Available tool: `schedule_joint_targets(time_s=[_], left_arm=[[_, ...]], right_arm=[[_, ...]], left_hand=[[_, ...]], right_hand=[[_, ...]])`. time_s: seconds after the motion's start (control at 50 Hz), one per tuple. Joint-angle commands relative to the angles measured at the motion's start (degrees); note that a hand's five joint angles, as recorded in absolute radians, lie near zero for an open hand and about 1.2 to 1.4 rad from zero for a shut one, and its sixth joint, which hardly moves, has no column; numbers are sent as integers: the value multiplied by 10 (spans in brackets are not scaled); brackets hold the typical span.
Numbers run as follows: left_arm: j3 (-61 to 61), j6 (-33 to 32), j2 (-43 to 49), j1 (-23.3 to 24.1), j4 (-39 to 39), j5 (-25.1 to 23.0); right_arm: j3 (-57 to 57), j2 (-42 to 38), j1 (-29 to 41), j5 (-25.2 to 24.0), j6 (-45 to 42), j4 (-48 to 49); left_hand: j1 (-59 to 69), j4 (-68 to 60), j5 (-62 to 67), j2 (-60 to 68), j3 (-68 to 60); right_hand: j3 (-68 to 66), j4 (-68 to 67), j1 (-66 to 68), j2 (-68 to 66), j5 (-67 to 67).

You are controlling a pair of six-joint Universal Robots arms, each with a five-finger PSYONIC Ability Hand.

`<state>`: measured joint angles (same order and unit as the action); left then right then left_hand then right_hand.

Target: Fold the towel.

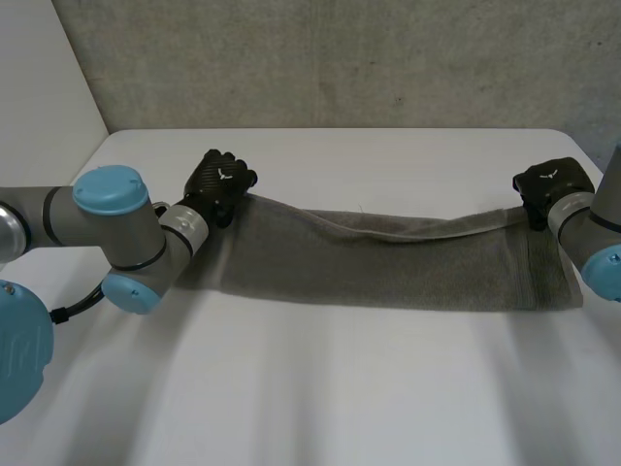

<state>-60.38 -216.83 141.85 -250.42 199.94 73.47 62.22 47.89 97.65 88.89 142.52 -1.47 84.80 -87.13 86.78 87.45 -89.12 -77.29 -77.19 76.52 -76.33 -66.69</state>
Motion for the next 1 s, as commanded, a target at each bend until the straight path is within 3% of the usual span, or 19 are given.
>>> schedule_joint_targets(time_s=[0.02, 0.1, 0.12, 0.14, 0.16, 0.18, 0.2, 0.22, 0.24, 0.32, 0.46, 0.6, 0.76, 0.92, 1.0], left_arm=[[15, 0, 17, 0, 14, 15], [13, 0, 17, 1, 14, 23], [12, 0, 17, 4, 14, 26], [12, 0, 17, 4, 14, 26], [9, 0, 15, 5, 14, 29], [6, 0, 13, 7, 14, 33], [6, 0, 13, 7, 14, 33], [1, 0, 11, 11, 14, 40], [-6, 0, 5, 15, 15, 47], [-19, 0, -15, 18, 19, 66], [-76, 10, -89, 20, 28, 77], [-140, 34, -153, 19, 30, 77], [-250, 131, -220, 13, 30, 73], [-303, 231, -246, 10, 32, 70], [-305, 242, -247, 12, 32, 70]], right_arm=[[0, -8, -1, 19, 0, 32], [0, -11, 0, 20, 0, 32], [0, -13, 0, 20, 0, 32], [1, -14, 1, 21, 0, 32], [1, -14, 1, 21, 0, 32], [1, -14, 3, 21, 2, 32], [1, -14, 3, 21, 2, 32], [2, -13, 3, 22, 7, 32], [6, -10, 3, 21, 17, 32], [18, -2, 6, 16, 44, 32], [68, 110, 4, 12, 95, 51], [129, 189, 2, -7, 92, 62], [246, 246, -20, -79, 82, 17], [319, 242, -66, -129, 63, 4], [331, 231, -83, -135, 58, 10]], left_hand=[[-48, 71, -168, -75, 91], [-48, 71, -168, -75, 91], [-48, 71, -168, -75, 91], [-48, 71, -168, -75, 91], [-179, 203, -299, -206, 222], [-389, 412, -509, -415, 432], [-391, 414, -511, -417, 434], [-609, 632, -729, -636, 652], [-748, 771, -868, -775, 791], [-746, 769, -866, -772, 789], [-746, 769, -866, -772, 789], [-742, 766, -862, -769, 786], [-736, 759, -856, -762, 779], [-734, 757, -854, -761, 777], [-734, 757, -854, -761, 777]], right_hand=[[-27, -28, 35, -37, -33], [-27, -28, 35, -37, -33], [52, 51, -45, 43, 46], [274, 274, -267, 265, 269], [277, 276, -269, 267, 271], [540, 539, -532, 530, 534], [542, 542, -535, 533, 537], [673, 672, -665, 663, 667], [673, 672, -665, 663, 667], [673, 672, -665, 663, 667], [673, 672, -665, 663, 667], [673, 672, -665, 663, 667], [673, 672, -665, 663, 667], [581, 580, -574, 572, 575], [546, 545, -538, 536, 540]])
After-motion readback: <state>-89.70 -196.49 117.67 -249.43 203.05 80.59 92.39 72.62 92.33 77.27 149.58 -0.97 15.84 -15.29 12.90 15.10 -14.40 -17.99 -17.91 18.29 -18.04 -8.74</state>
